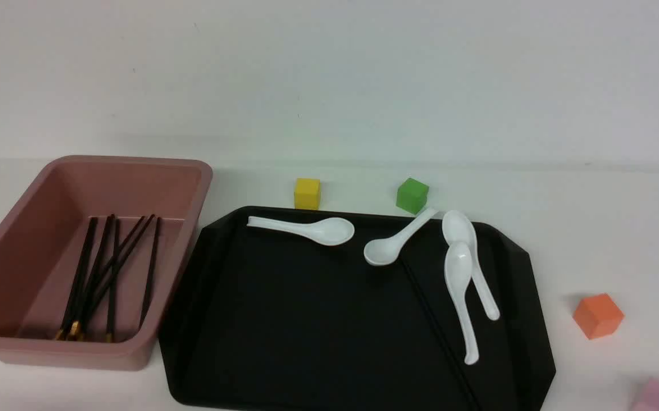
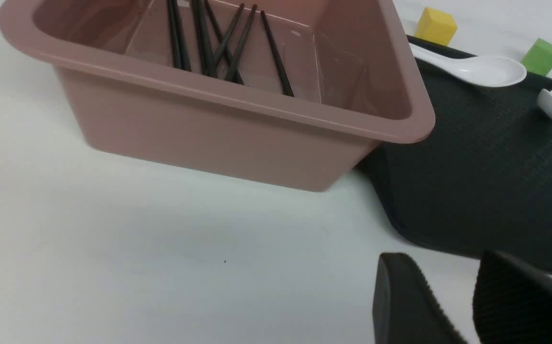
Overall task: On white tablecloth take chopsticks from black tray and put them in box.
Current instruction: 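Move the gripper over the chopsticks on the black tray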
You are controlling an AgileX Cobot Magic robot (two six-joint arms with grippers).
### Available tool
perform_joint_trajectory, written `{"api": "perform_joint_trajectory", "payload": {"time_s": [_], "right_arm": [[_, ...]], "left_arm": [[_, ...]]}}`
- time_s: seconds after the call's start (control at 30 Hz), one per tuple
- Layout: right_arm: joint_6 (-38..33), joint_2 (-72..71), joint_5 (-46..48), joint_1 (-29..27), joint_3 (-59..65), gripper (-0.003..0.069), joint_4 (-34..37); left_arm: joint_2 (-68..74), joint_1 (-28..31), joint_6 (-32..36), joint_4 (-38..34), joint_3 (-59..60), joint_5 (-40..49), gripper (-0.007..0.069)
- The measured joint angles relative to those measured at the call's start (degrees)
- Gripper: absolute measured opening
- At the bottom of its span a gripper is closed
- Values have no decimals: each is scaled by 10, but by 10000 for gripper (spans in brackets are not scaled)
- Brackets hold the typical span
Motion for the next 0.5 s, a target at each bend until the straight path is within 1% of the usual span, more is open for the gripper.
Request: {"api": "perform_joint_trajectory", "payload": {"time_s": [0.5], "right_arm": [[0,0,0,0,0,168,0]], "left_arm": [[0,0,0,0,0,0,238]]}}
